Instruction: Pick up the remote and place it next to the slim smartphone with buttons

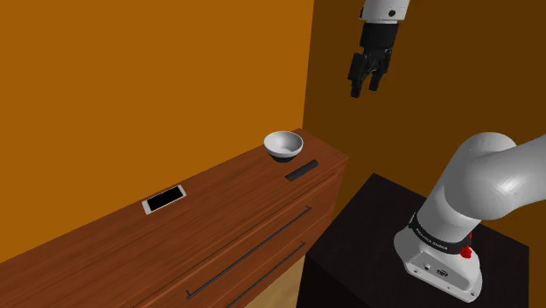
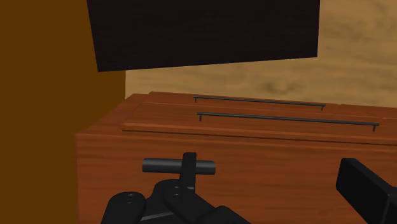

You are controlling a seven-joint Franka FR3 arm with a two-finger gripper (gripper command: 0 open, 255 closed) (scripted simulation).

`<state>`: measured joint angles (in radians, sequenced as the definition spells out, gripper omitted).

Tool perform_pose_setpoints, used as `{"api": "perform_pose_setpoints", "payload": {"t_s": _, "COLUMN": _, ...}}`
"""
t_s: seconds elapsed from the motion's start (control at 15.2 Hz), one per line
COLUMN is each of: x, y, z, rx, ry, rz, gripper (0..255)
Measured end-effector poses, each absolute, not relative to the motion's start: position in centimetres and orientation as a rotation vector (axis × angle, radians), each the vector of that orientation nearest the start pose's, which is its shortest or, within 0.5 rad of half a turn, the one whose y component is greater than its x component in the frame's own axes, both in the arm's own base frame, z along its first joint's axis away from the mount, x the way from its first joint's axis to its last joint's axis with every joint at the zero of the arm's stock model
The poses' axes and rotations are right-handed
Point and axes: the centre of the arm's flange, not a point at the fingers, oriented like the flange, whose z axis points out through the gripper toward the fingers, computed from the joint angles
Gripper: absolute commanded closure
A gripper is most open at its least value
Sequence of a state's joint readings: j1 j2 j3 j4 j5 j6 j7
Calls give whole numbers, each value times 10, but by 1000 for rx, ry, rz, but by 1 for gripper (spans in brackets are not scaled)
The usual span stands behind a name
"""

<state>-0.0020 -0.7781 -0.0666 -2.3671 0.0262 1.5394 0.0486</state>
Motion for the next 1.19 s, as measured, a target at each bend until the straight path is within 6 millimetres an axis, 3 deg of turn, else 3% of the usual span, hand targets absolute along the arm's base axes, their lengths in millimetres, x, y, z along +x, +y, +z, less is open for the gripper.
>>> {"api": "perform_pose_setpoints", "payload": {"t_s": 0.13, "x": 307, "y": -26, "z": 575, "rx": -3067, "ry": 122, "rz": 76, "gripper": 0}}
{"api": "perform_pose_setpoints", "payload": {"t_s": 0.26, "x": 310, "y": -31, "z": 556, "rx": -3074, "ry": 28, "rz": 70, "gripper": 0}}
{"api": "perform_pose_setpoints", "payload": {"t_s": 0.59, "x": 327, "y": -53, "z": 496, "rx": -3080, "ry": -265, "rz": 52, "gripper": 0}}
{"api": "perform_pose_setpoints", "payload": {"t_s": 1.19, "x": 371, "y": -74, "z": 395, "rx": -3016, "ry": -808, "rz": 11, "gripper": 0}}
